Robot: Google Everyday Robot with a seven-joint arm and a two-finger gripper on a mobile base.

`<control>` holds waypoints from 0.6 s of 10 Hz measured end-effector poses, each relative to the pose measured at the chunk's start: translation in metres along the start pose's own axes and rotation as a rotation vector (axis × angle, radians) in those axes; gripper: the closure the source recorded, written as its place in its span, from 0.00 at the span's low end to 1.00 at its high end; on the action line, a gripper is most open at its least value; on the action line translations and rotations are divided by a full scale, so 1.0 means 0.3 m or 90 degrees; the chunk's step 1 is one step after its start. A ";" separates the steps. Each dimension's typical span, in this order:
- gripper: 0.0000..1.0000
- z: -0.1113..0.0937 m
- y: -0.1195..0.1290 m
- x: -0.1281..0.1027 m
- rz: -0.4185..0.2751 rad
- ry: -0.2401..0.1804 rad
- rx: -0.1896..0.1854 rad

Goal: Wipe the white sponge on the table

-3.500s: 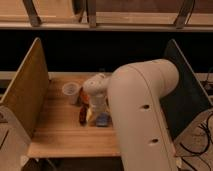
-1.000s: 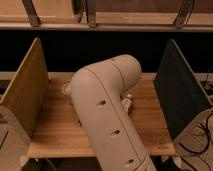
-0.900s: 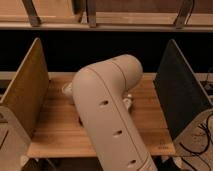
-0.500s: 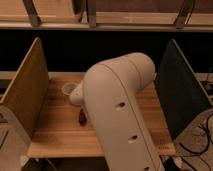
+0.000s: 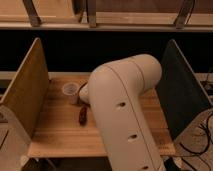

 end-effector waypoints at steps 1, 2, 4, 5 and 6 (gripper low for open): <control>1.00 -0.022 -0.003 -0.061 -0.003 -0.021 0.011; 1.00 -0.051 0.007 -0.114 -0.009 -0.042 0.017; 1.00 -0.095 0.059 -0.175 -0.034 -0.074 0.013; 1.00 -0.100 0.093 -0.179 -0.046 -0.079 0.002; 1.00 -0.097 0.133 -0.169 -0.061 -0.081 -0.015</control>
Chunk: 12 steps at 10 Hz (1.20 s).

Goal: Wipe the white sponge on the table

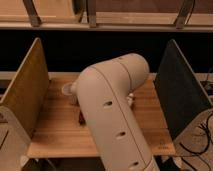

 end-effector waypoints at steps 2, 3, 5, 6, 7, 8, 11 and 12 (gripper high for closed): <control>1.00 -0.004 0.063 0.035 -0.023 -0.002 -0.024; 1.00 -0.014 0.078 0.058 -0.030 -0.006 -0.034; 1.00 -0.043 0.067 0.132 -0.035 -0.008 -0.047; 1.00 -0.055 0.065 0.172 -0.038 -0.007 -0.054; 1.00 -0.059 0.059 0.214 -0.041 -0.003 -0.056; 1.00 -0.055 0.042 0.247 -0.039 0.004 -0.056; 1.00 0.010 -0.027 0.315 -0.004 0.043 -0.068; 1.00 0.039 -0.051 0.313 0.010 0.055 -0.074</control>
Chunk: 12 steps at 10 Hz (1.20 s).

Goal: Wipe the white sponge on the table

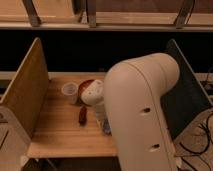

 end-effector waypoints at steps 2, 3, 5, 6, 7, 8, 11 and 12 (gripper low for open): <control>1.00 0.022 -0.046 -0.037 0.016 0.010 -0.002; 1.00 0.020 -0.070 -0.064 0.023 0.008 0.003; 1.00 -0.026 -0.119 -0.130 0.030 -0.019 0.028; 1.00 -0.052 -0.116 -0.155 0.026 -0.029 0.037; 1.00 -0.070 -0.102 -0.179 0.016 -0.038 0.045; 1.00 -0.076 -0.077 -0.201 0.003 -0.044 0.050; 1.00 -0.052 0.007 -0.235 -0.030 -0.043 0.046; 1.00 -0.049 0.030 -0.244 -0.044 -0.042 0.047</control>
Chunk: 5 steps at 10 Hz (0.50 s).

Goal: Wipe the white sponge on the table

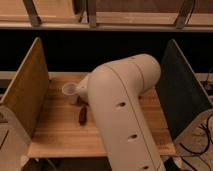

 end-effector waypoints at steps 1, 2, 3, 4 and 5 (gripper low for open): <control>1.00 -0.001 0.013 -0.006 -0.008 -0.003 -0.002; 1.00 -0.006 0.046 -0.011 -0.021 -0.008 -0.004; 1.00 -0.011 0.072 -0.002 -0.034 -0.010 -0.004; 1.00 -0.015 0.099 0.017 -0.045 -0.011 -0.006; 1.00 -0.016 0.119 0.046 -0.052 -0.012 -0.009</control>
